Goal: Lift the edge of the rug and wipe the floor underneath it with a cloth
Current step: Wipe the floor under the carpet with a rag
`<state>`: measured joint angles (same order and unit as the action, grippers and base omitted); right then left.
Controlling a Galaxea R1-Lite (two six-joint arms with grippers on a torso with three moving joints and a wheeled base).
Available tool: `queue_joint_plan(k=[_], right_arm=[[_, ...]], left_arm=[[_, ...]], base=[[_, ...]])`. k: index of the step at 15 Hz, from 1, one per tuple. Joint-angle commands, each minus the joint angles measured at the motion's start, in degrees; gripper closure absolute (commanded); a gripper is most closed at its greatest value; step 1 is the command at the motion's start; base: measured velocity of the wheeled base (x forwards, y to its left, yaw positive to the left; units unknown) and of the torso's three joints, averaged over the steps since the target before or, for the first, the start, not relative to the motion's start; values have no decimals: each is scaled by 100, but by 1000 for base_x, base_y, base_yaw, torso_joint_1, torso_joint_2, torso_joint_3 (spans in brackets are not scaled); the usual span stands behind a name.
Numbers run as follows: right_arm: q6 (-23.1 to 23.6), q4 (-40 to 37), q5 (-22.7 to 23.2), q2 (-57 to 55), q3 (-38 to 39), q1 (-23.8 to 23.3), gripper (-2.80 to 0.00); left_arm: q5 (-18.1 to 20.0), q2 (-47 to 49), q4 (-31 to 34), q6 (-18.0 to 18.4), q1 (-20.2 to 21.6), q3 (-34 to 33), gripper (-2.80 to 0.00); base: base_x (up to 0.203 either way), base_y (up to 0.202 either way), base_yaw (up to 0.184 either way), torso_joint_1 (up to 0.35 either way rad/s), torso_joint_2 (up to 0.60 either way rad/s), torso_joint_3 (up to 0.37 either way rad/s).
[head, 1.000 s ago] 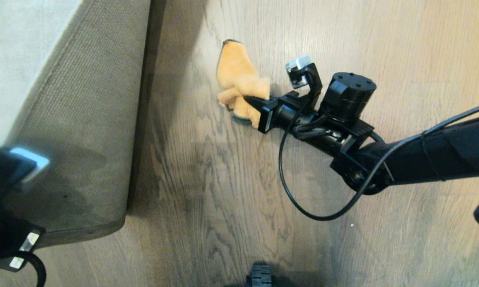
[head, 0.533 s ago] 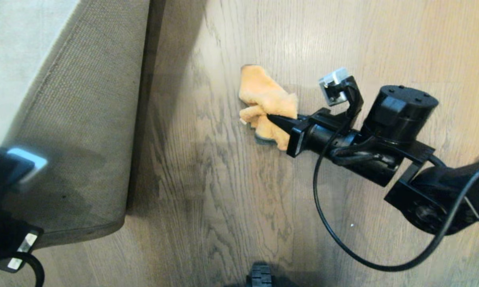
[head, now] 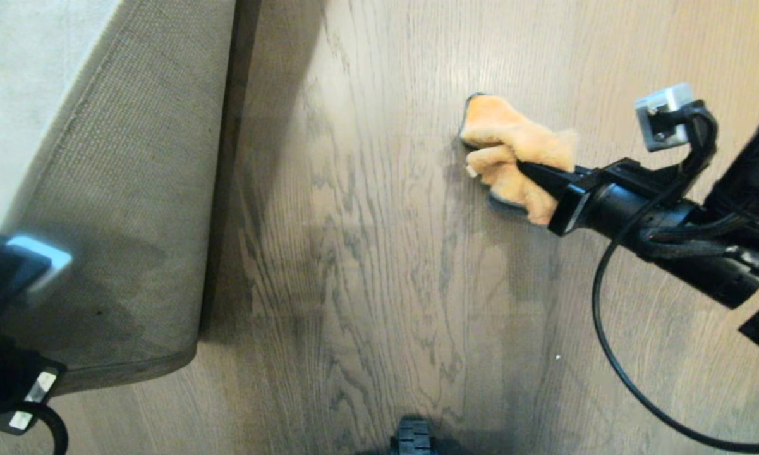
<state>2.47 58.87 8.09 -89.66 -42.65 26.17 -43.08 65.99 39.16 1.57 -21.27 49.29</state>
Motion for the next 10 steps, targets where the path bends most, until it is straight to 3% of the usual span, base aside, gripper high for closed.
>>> queue_joint_plan(k=[1,5,10], right_arm=[[17,34,8,535,286,-647,0],[50,56,43,1198,1032,-1791,0],[90,91,36,2026,1951,-1992,0]], left_arm=[[-25,-7,22,1,0,2,0],[-34,-7,22,3,0,11,0],[-34,-51,22,10,-88,11,0]], base=[[0,0,0,0,0,0],[0,0,0,0,0,0],[0,0,0,0,0,0]])
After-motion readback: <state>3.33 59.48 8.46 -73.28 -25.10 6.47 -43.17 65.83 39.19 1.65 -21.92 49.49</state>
